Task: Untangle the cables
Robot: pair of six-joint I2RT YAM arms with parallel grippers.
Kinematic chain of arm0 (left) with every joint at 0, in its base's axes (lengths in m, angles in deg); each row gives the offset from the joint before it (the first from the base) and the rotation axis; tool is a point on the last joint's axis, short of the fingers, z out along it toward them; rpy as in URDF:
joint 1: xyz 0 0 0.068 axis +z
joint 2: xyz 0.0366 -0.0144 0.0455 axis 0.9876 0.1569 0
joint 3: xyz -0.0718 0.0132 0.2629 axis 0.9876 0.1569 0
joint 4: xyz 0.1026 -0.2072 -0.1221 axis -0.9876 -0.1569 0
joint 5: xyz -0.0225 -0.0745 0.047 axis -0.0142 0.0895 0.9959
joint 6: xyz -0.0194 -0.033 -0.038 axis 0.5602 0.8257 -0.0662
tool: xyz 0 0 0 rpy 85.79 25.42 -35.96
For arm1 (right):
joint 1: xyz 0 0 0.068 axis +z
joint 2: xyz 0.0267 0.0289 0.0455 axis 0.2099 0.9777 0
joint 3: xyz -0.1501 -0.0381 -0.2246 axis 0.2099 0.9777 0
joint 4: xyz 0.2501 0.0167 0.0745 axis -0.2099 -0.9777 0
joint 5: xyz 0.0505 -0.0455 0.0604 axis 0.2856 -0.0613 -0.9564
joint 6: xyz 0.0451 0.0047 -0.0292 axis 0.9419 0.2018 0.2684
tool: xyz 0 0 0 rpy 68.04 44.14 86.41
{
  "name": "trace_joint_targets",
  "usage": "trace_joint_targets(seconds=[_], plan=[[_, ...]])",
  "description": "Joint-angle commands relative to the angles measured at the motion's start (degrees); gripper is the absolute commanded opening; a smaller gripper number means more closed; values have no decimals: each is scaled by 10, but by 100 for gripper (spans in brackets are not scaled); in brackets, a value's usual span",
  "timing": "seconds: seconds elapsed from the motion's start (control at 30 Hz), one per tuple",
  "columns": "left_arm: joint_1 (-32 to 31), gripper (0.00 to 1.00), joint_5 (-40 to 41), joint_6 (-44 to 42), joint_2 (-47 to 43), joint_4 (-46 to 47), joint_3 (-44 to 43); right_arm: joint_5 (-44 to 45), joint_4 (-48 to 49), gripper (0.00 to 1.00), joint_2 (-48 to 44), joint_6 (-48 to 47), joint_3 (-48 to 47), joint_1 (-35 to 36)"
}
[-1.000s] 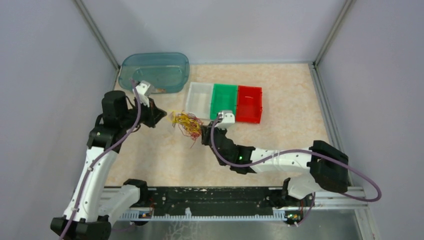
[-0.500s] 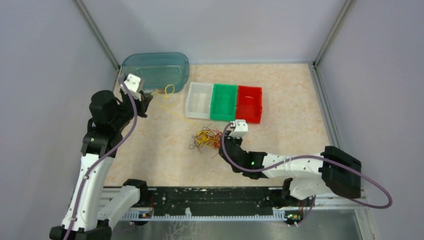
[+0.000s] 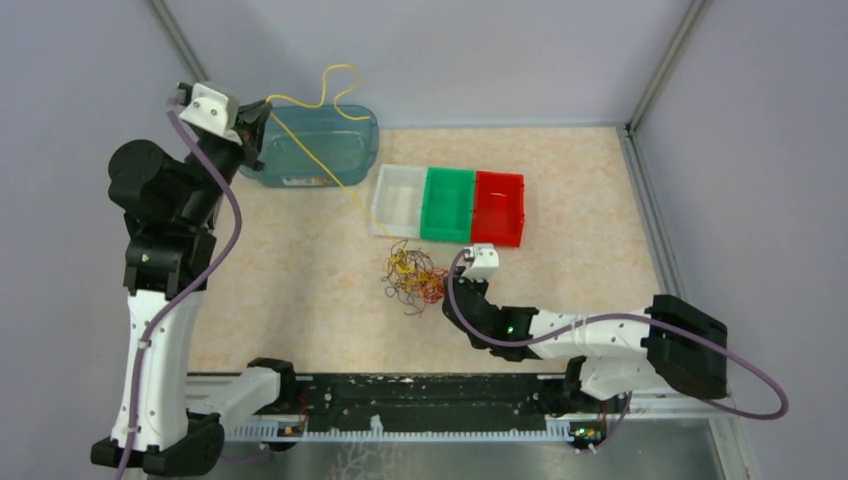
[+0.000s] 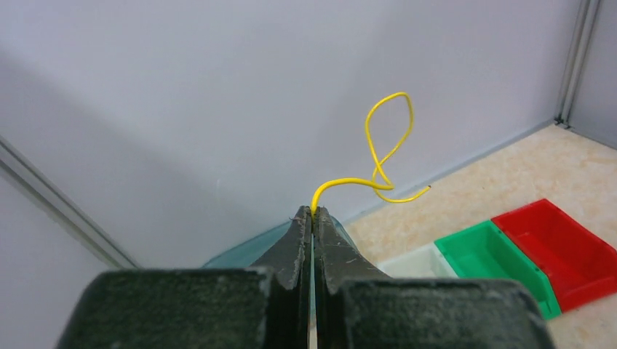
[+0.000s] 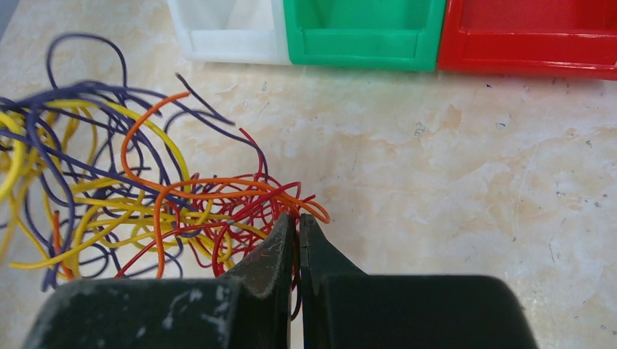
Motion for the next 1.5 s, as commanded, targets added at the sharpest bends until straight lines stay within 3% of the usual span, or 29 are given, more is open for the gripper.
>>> trace_joint_targets(seconds=[0.0,0.13,0.23,0.3,0.37,0.47,0.73,0.9,1.07,1.17,1.47], plan=[[4,0,25,-26,5,103,-47,8,-34,0,20,-1,-9,-5],[4,0,-14,-18,12,112,-65,2,-41,4,26,10,-7,-5],[3,1,-108,7,19,46,-81,-12,-1,45,0,-48,-12,-5],[4,1,-169,32,20,16,-76,-40,51,63,-29,-109,-18,-4],[4,1,-212,54,14,-3,-62,-91,105,71,-53,-168,-29,-7],[4,1,-255,79,3,-7,-35,-196,143,76,-66,-222,-63,-17],[4,1,-273,95,0,-3,-34,-379,272,79,42,-315,-172,-19],[3,1,-265,93,-3,-4,-45,-411,330,79,159,-345,-254,-19],[4,1,-262,93,-6,-6,-62,-360,352,74,238,-369,-304,-22],[4,1,-259,93,-5,-6,-74,-343,360,66,273,-373,-304,-23],[4,1,-248,104,10,0,-133,-321,405,59,331,-358,-286,-24]])
